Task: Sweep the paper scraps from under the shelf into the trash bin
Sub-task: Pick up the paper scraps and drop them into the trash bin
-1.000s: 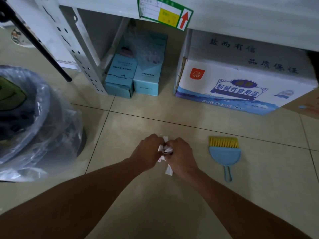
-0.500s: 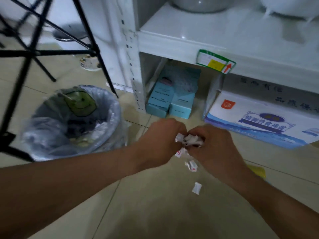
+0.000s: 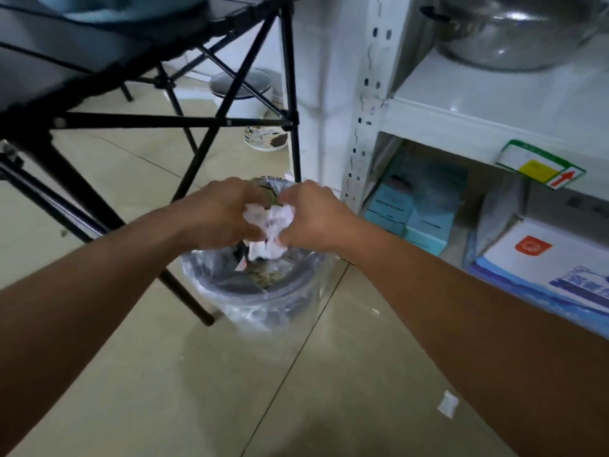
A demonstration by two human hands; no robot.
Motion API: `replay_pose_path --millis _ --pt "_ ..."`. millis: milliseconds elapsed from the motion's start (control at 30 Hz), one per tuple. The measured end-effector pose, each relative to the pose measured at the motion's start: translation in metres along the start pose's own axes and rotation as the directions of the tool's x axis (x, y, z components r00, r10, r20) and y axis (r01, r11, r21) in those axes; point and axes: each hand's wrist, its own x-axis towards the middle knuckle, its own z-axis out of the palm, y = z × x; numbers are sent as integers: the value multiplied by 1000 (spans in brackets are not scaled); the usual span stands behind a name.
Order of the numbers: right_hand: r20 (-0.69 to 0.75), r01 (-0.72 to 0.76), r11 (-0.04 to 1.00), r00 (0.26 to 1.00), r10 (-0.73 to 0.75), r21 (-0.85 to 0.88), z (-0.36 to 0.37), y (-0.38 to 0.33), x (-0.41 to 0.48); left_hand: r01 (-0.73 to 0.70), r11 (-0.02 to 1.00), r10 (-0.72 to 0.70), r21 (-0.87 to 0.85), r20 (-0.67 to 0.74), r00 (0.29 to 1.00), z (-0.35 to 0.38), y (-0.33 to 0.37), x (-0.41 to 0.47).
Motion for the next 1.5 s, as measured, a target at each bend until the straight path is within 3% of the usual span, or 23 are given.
replay_pose_path --millis 67,233,400,500,567,633,733,933,1167,1267,1367,1500 --pt "46 -27 999 999 28 -26 3 6 5 -5 998 5 66 12 1000 1 -9 6" --pt "-65 0 997 998 5 73 -17 24 -14 -7 996 13 87 -64 998 0 -6 9" --pt "-205 -136 929 955 216 344 -52 98 -66 -194 981 196 29 -94 976 16 46 -2" --pt "-212 -329 932 910 355 149 -47 179 -110 -339 941 339 -17 3 941 49 85 -8" --pt "-130 -441 894 893 430 -73 -28 231 -138 -380 923 384 -51 103 918 84 106 -4" --pt "5 -463 867 882 472 -181 -6 266 -162 -390 918 394 -64 238 888 123 123 2" --pt "187 -376 881 880 437 -289 29 284 -183 -434 901 387 14 427 817 174 139 8" --pt "292 -107 919 929 229 -380 80 305 -200 -500 833 282 236 596 752 232 150 15" --pt "233 -133 956 952 196 -263 79 317 -187 -478 843 256 247 597 760 276 157 32" --pt "116 -265 952 952 283 -151 70 323 -191 -429 886 273 178 547 792 302 155 40" --pt "-25 -456 880 889 457 -131 57 346 -204 -379 918 285 114 473 833 327 155 42" --pt "39 -587 799 802 596 -132 57 356 -224 -323 946 293 10 399 869 350 168 40"
